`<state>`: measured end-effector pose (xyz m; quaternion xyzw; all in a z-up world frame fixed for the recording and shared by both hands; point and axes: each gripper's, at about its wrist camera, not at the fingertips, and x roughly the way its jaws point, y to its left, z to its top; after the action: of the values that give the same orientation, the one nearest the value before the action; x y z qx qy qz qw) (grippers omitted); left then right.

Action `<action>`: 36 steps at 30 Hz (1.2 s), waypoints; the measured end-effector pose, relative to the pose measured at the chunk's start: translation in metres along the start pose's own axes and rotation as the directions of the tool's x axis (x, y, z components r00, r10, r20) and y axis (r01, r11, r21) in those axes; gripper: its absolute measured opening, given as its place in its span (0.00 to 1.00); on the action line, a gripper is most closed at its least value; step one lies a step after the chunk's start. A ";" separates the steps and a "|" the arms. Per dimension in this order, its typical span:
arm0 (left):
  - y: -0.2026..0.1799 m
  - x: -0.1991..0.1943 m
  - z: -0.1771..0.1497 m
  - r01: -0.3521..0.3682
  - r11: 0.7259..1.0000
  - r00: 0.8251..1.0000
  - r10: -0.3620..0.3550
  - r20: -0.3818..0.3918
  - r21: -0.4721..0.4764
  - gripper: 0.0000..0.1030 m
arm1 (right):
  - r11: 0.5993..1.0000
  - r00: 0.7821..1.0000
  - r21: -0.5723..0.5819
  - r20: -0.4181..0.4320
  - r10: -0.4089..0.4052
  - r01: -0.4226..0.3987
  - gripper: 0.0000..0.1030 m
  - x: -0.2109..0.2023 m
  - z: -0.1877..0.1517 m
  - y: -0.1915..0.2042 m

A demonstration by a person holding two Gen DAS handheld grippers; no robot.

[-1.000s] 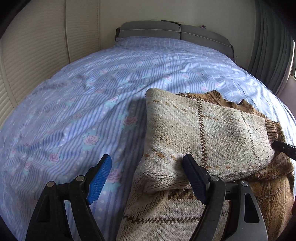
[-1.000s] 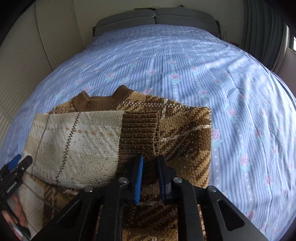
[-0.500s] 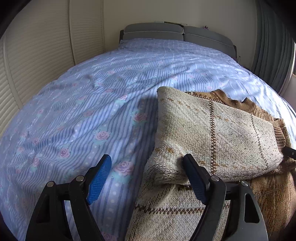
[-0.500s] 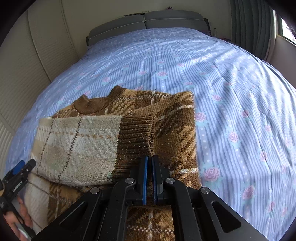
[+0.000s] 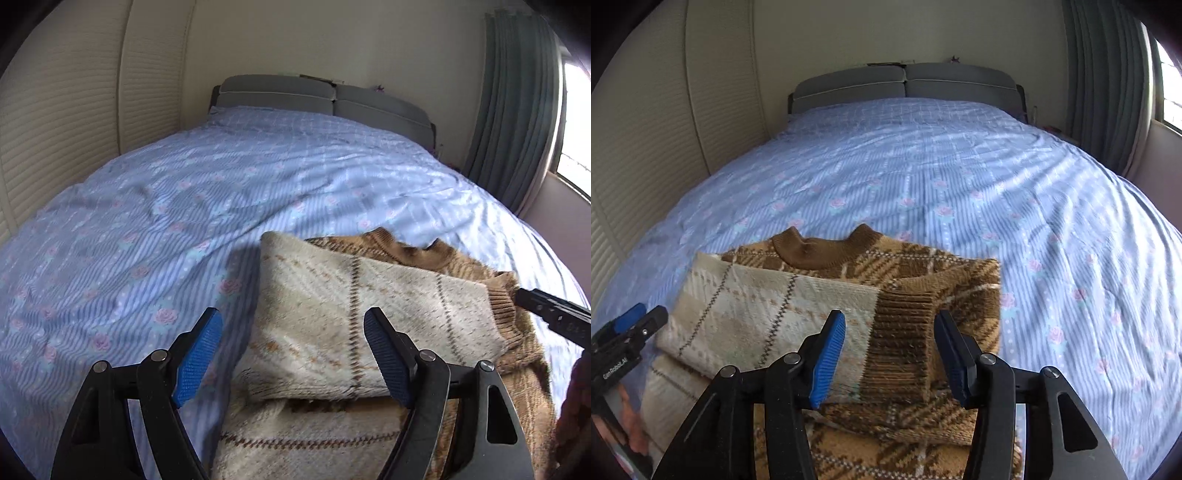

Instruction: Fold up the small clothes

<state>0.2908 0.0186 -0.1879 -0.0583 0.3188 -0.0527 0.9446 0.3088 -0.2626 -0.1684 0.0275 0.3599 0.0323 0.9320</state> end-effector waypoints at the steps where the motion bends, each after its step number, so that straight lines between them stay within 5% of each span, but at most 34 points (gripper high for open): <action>1: -0.004 0.001 0.002 0.019 1.000 1.000 -0.019 0.002 0.009 0.78 | 1.000 1.000 0.006 -0.011 0.022 -0.022 0.49 0.005 0.001 0.002; 3: -0.012 0.006 0.001 0.052 0.998 0.999 -0.051 -0.013 0.031 0.82 | 0.998 0.997 0.026 -0.048 0.059 -0.058 0.49 0.014 -0.002 0.003; 8: -0.011 0.034 -0.016 0.000 0.998 0.991 0.008 -0.136 0.059 0.83 | 0.998 0.991 0.053 -0.127 0.048 -0.042 0.49 0.036 -0.020 0.000; 15: 0.012 0.042 -0.022 -0.010 0.999 0.982 0.001 -0.190 -0.048 0.90 | 1.000 0.992 0.001 -0.127 0.008 -0.008 0.50 0.031 -0.023 0.009; 18: 0.008 0.020 -0.017 -0.022 1.000 0.987 0.019 -0.161 -0.016 0.89 | 0.999 0.999 0.019 -0.044 0.028 -0.027 0.51 -0.002 -0.017 0.012; 20: 0.006 -0.004 -0.015 -0.023 1.000 0.991 0.023 -0.134 0.002 0.89 | 0.999 1.000 0.030 0.016 0.011 -0.011 0.65 -0.031 -0.017 0.013; 23: 0.006 -0.047 -0.019 -0.054 0.998 0.994 0.057 -0.093 0.031 0.89 | 0.999 0.997 0.042 0.076 -0.015 0.012 0.71 -0.075 -0.029 0.015; 31: 0.014 -0.156 -0.072 -0.079 0.996 0.995 0.081 -0.057 0.038 0.89 | 0.989 0.986 0.089 0.111 -0.123 0.114 0.71 -0.172 -0.105 0.012; 36: 0.008 -0.189 -0.114 -0.075 0.993 0.995 0.081 -0.060 0.092 0.85 | 0.981 0.987 0.128 0.046 -0.154 0.147 0.71 -0.198 -0.155 -0.002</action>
<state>0.0722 0.0440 -0.1665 -0.0019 0.3480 -0.0317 0.9370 0.0578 -0.2762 -0.1508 0.0589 0.3360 -0.0617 0.9380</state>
